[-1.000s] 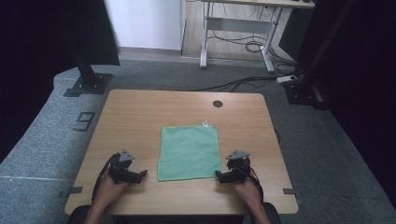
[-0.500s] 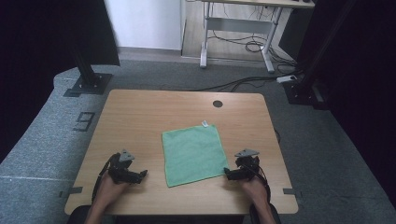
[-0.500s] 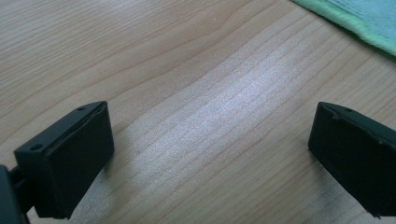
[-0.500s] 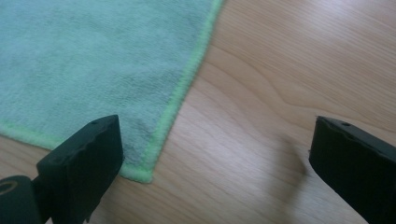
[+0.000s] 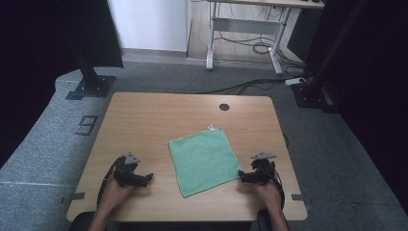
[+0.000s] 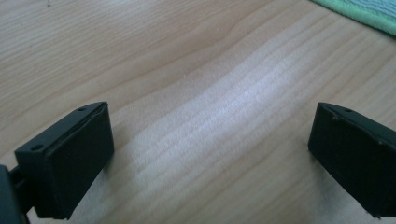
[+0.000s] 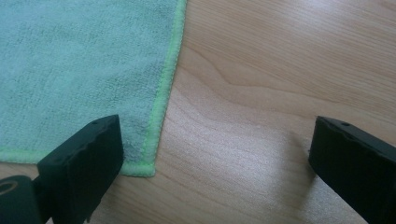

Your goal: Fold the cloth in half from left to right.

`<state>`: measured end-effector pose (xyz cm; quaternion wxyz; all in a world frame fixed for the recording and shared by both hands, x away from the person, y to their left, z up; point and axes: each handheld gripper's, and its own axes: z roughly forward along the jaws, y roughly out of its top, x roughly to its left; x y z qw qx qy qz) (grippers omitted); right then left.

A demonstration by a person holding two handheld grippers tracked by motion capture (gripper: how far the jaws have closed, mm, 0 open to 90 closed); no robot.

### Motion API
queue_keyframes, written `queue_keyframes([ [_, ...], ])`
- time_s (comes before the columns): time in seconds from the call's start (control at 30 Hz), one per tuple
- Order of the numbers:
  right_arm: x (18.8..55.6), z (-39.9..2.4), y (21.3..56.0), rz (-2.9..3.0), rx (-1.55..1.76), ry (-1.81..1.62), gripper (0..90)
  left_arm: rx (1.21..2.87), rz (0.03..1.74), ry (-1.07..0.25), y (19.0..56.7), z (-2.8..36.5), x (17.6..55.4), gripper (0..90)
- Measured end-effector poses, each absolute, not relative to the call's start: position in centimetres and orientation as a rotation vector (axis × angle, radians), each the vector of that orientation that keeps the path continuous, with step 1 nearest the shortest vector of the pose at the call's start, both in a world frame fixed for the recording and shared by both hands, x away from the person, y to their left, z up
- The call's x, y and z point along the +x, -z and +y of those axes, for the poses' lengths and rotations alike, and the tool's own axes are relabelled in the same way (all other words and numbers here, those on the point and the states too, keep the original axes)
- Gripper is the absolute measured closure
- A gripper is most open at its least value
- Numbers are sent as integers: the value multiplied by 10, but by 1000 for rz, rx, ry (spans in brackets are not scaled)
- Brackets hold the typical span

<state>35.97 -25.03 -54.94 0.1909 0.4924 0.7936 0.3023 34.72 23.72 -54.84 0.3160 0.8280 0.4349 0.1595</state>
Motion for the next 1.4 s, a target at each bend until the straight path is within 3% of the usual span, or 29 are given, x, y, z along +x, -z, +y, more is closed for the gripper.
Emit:
queue_keyframes([
  [0.87,359,-254,554,2201,1396,-887,0,2134,1078,-493,517,187,431,6],
  [1.4,359,-254,554,2203,1388,-894,0,2146,1172,-533,533,172,480,6],
])
